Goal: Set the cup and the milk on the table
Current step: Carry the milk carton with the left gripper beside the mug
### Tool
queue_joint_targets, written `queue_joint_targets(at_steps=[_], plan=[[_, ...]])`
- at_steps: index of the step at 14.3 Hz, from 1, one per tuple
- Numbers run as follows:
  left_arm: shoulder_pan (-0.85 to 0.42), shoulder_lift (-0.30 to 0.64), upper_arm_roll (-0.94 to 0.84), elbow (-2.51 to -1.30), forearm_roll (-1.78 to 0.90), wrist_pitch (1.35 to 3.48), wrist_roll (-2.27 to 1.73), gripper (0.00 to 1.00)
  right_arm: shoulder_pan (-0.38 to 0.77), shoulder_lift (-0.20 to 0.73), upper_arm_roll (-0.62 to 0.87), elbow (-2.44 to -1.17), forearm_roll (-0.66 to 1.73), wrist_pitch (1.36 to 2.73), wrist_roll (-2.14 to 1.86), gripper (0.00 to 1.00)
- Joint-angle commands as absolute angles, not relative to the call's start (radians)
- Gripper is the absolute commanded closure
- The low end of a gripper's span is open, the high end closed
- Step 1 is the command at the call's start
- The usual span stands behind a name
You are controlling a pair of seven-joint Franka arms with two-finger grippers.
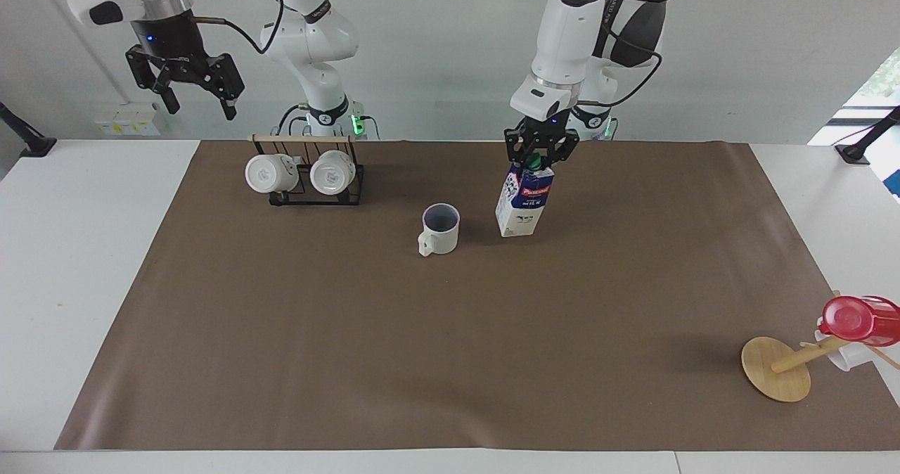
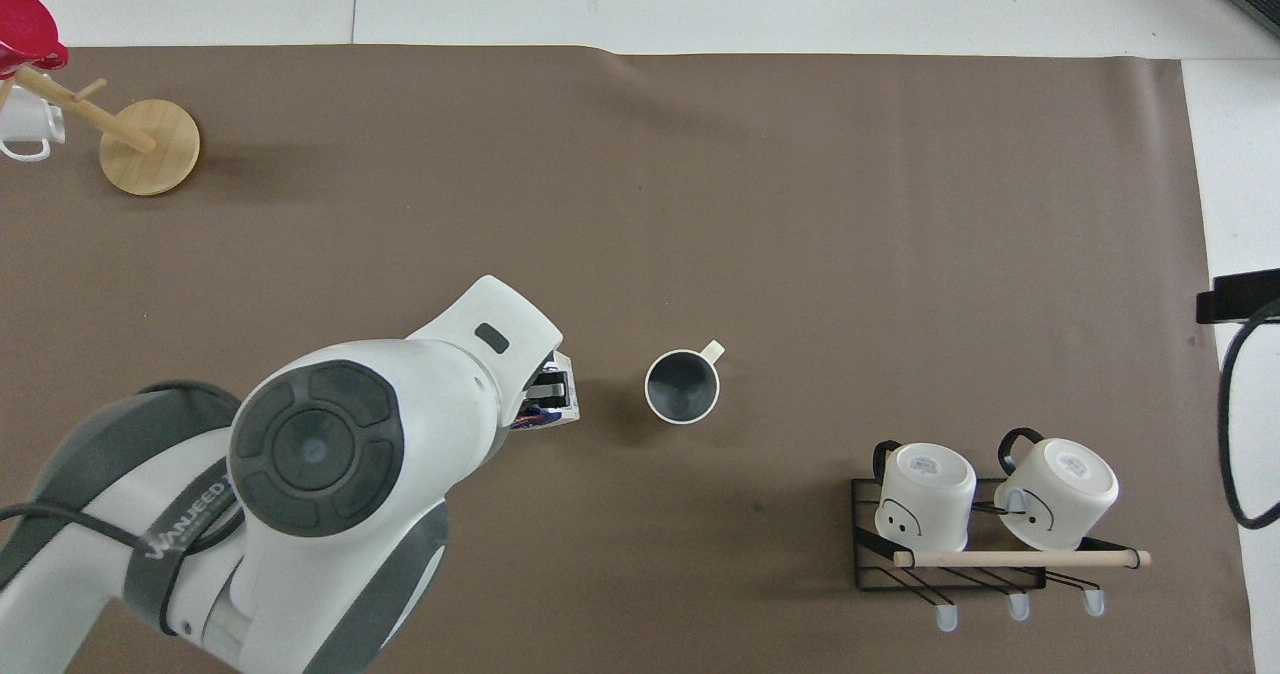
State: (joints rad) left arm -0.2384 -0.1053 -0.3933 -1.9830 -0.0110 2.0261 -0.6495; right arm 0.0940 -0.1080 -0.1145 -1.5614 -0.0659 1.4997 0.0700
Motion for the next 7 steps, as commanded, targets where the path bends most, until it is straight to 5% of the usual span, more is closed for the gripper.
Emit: queue_joint_targets(at_steps=[1,7], plan=[[-0.285,-0.057,-0.382,-1.945,0.044,2.045,-0.719,0.48,0.075,-0.057,-0.109,-1.545,-0.046,1.483,0.041,0.0],[-0.359,0.001,-0.383,-1.959,0.164,2.112,-0.856,0.48,0.074,-0.078,-0.109,-1.589,-0.029,1.551,0.048,0.0]])
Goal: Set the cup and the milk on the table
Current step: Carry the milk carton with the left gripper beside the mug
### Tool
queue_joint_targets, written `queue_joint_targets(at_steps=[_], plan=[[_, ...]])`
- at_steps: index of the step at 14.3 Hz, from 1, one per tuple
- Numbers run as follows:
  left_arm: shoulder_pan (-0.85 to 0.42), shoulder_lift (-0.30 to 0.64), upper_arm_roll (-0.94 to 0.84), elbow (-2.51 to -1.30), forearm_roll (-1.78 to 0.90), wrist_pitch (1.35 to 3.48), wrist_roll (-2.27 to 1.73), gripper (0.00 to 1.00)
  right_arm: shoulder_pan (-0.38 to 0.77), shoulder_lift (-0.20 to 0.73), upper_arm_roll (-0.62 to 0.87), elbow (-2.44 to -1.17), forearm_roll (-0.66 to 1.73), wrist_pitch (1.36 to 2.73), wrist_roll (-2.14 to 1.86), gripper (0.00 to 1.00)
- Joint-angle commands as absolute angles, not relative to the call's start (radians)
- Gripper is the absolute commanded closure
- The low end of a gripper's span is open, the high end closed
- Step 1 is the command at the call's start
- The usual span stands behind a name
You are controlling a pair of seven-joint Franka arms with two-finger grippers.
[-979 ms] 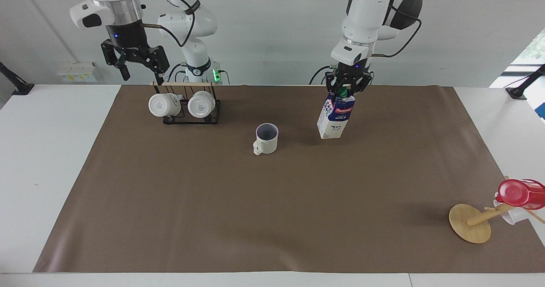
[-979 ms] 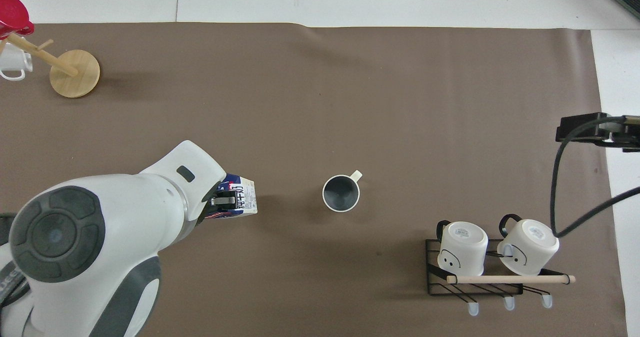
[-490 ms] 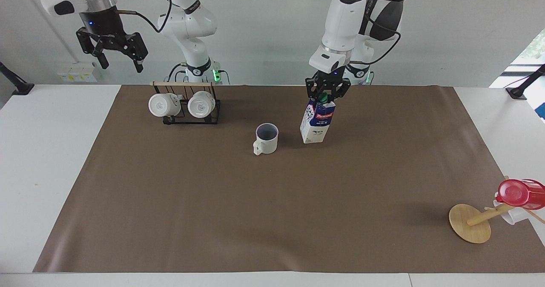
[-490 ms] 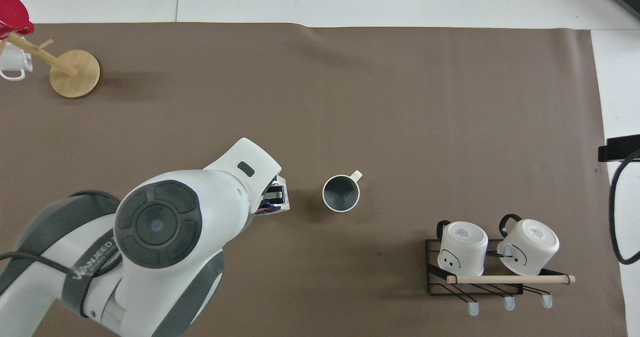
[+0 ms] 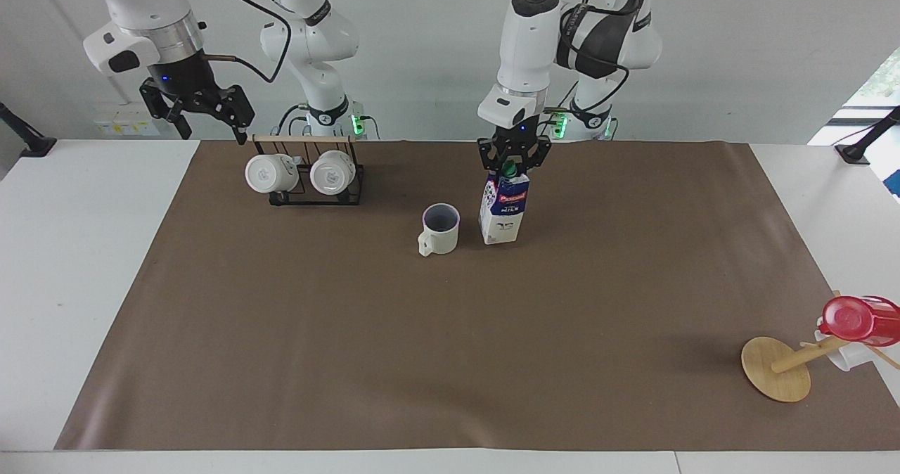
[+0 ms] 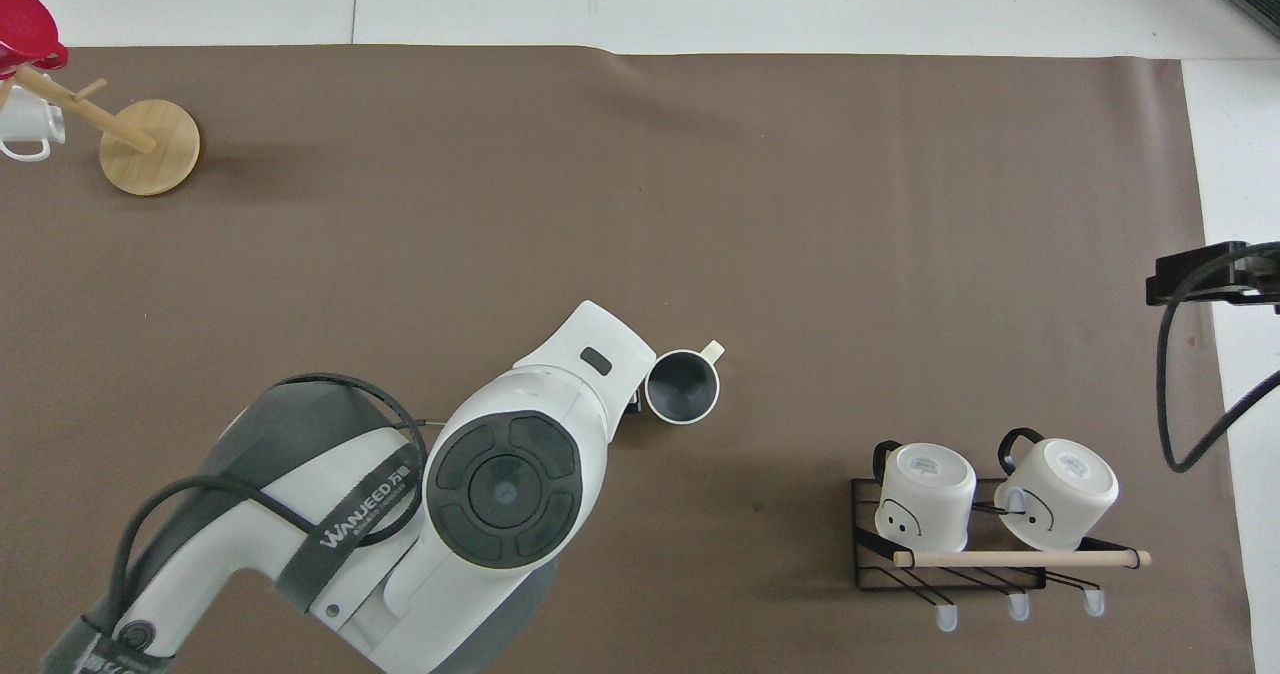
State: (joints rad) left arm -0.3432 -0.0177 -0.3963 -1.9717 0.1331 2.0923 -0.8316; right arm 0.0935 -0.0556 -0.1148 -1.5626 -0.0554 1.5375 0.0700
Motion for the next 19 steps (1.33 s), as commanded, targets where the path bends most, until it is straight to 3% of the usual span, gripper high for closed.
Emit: queue_joint_targets(at_steps=[1,6,10,17,19], plan=[[-0.36,0.003,-0.383,-1.963,0.164,2.118,-0.857,0.48,0.072,-0.081,-0.109,-1.594,-0.029,1.546,0.043,0.0],[-0.362,0.002,-0.382,-1.985,0.202,2.125,-0.857,0.47,0.067,-0.071,-0.107,-1.546,-0.021,1.433,0.038,0.0],[-0.362,0.0,-0.382,-2.012,0.202,2.152,-0.859,0.47,0.081,-0.072,-0.106,-1.552,-0.018,1.466,0.046,0.0],[-0.359,-0.002,-0.383,-2.023,0.202,2.166,-0.857,0.24,0.086,-0.071,-0.097,-1.555,-0.032,1.522,0.054,0.0],[-0.362,-0.002,-0.383,-2.022,0.202,2.161,-0.856,0.13,0.086,-0.071,-0.097,-1.555,-0.023,1.525,0.054,0.0]])
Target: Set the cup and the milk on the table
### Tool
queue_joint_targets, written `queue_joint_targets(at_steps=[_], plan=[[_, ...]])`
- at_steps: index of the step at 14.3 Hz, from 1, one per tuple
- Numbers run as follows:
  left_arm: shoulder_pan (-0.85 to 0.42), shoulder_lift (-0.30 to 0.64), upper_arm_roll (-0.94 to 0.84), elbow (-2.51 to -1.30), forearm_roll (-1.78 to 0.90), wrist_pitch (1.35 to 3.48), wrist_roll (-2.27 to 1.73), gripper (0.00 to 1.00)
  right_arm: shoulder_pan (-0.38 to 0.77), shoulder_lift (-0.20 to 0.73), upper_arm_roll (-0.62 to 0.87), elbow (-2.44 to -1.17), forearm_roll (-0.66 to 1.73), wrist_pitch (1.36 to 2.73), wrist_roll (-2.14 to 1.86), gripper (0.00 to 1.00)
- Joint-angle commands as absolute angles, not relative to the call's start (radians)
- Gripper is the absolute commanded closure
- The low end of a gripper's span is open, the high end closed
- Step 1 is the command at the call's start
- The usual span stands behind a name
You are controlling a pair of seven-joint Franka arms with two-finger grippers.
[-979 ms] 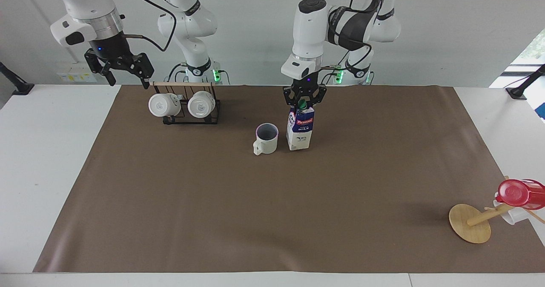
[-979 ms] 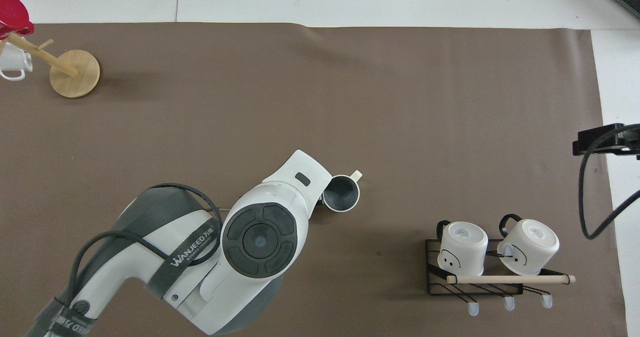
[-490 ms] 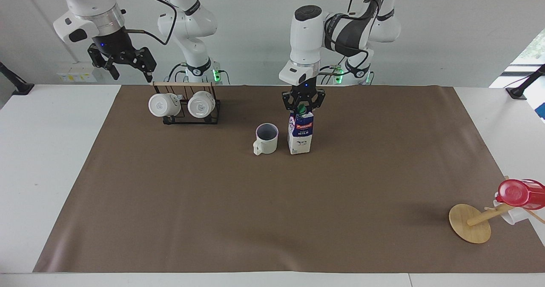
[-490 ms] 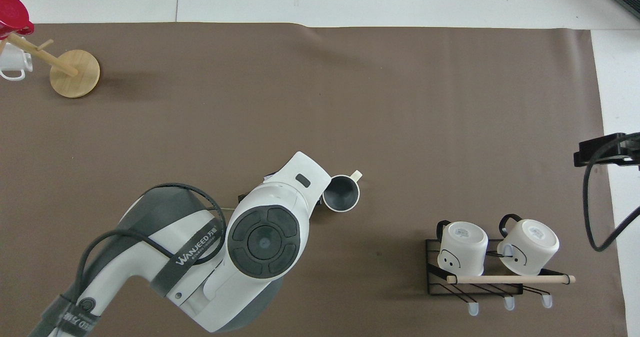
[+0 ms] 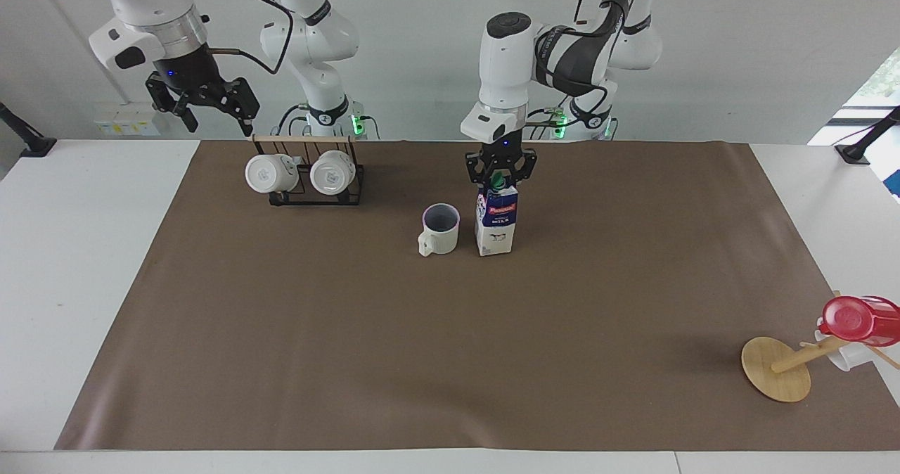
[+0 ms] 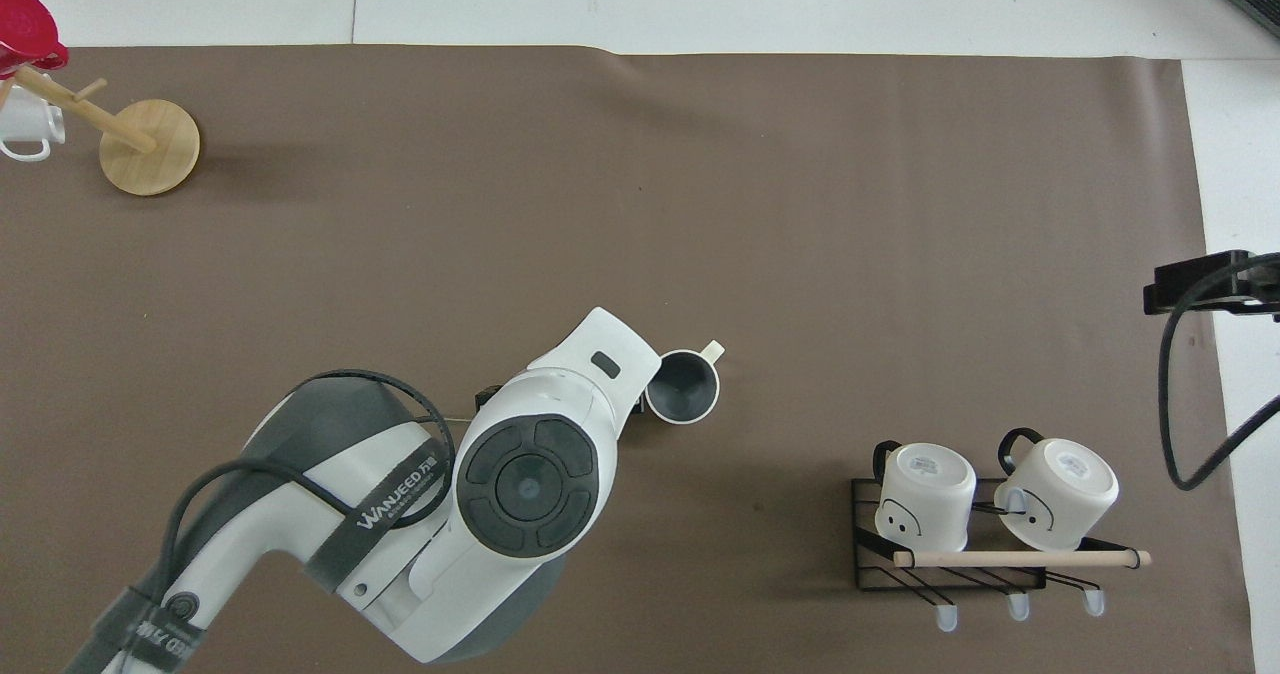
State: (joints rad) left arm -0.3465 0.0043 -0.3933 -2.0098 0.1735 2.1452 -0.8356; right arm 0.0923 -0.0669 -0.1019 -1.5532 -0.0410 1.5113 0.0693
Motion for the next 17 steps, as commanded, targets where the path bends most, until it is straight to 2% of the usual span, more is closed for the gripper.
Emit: queue_joint_targets(at_steps=[1,4,10,13,17], plan=[[-0.362,0.0,-0.383,-2.016,0.202,2.154,-0.856,0.0,0.086,-0.071,-0.097,-1.555,-0.02,1.528,0.054,0.0],[-0.357,-0.006,-0.383,-1.99,0.19,2.129,-0.847,0.0,0.086,-0.069,-0.097,-1.557,-0.02,1.54,0.052,0.0],[-0.348,-0.006,-0.371,-1.835,0.149,1.895,-0.772,0.0,0.084,-0.071,-0.097,-1.557,-0.02,1.534,0.046,0.0],[-0.269,-0.002,-0.37,-1.711,0.103,1.745,-0.602,0.0,0.084,-0.071,-0.097,-1.557,-0.021,1.532,0.046,0.0],[-0.135,-0.009,-0.37,-1.609,0.091,1.608,-0.384,0.0,0.087,-0.066,-0.095,-1.545,-0.015,1.507,0.054,0.0]])
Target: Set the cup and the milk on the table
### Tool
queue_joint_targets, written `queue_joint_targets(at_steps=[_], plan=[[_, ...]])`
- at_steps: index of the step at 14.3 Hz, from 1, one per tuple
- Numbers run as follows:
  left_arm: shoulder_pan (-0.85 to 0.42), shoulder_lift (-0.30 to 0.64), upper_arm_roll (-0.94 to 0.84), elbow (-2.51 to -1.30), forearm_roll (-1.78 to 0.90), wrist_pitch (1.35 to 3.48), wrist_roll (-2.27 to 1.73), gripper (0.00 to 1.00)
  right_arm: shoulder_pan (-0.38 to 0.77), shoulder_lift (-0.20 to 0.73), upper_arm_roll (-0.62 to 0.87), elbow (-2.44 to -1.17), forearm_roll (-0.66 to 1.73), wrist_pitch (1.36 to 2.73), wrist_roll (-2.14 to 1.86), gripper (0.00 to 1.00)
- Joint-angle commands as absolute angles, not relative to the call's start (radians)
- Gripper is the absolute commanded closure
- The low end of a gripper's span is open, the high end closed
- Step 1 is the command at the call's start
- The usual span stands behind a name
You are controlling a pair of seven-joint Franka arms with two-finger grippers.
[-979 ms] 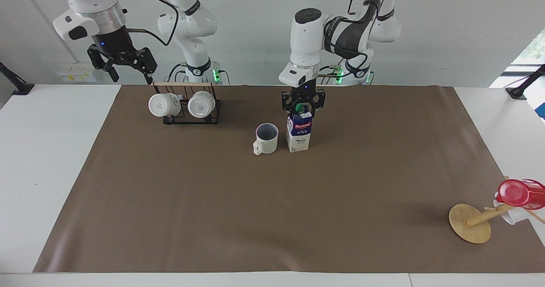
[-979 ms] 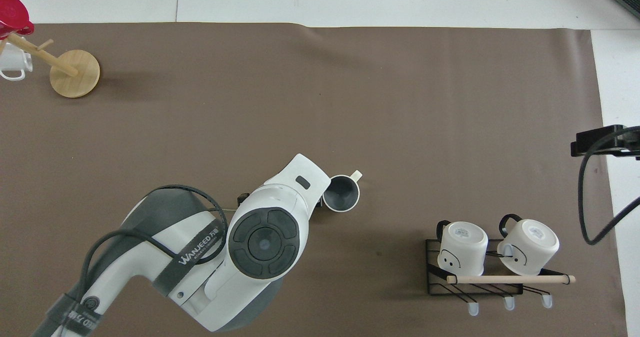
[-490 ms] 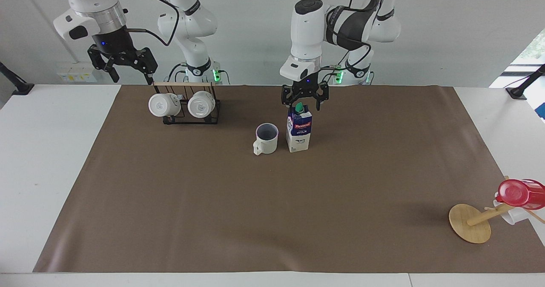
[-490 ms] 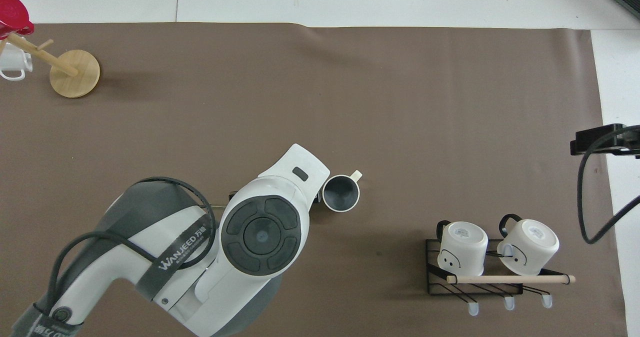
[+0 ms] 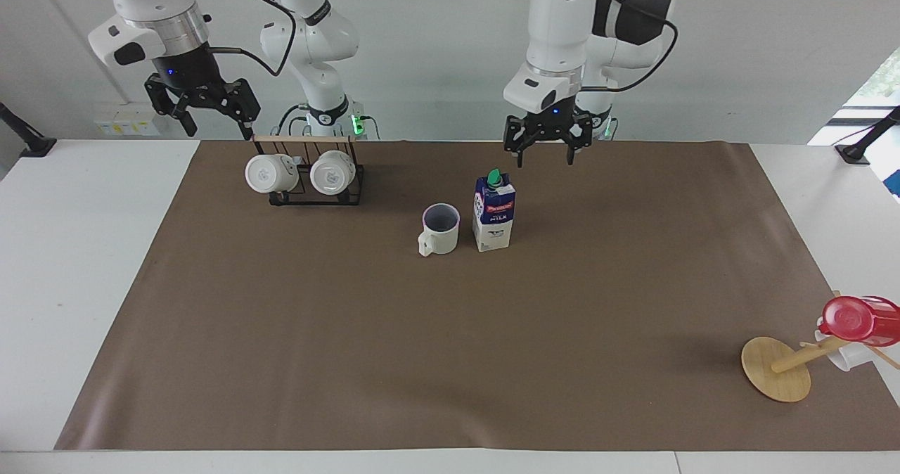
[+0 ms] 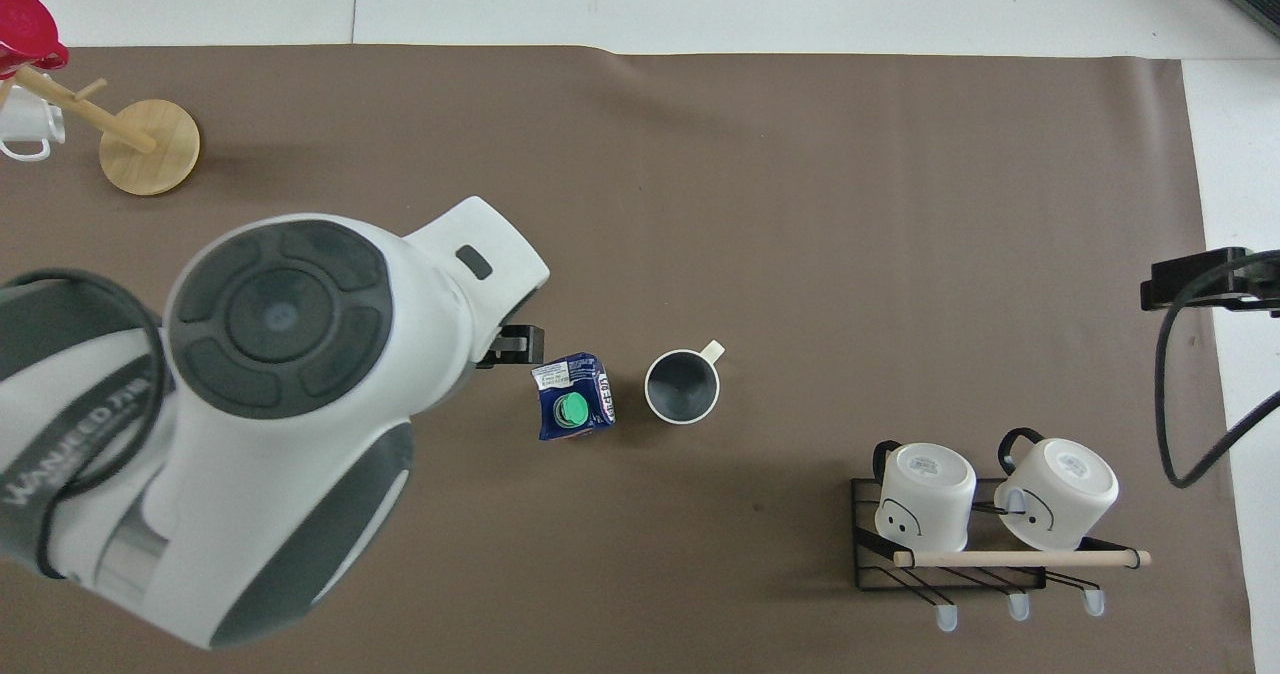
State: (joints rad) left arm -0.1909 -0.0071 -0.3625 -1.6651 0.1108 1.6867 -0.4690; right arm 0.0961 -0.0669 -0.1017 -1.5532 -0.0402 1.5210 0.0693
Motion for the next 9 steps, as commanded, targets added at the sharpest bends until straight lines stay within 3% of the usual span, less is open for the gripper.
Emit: queue_joint_targets(at_steps=[1,9], plan=[[-0.109,-0.011,-0.368,-1.586,0.089,1.58,-0.367,0.0,0.086,-0.067,-0.095,-1.545,-0.014,1.502,0.052,0.0],[0.147,-0.031,-0.362,-1.537,0.038,1.436,-0.048,0.0,0.084,-0.069,-0.097,-1.548,-0.014,1.522,0.049,0.0]])
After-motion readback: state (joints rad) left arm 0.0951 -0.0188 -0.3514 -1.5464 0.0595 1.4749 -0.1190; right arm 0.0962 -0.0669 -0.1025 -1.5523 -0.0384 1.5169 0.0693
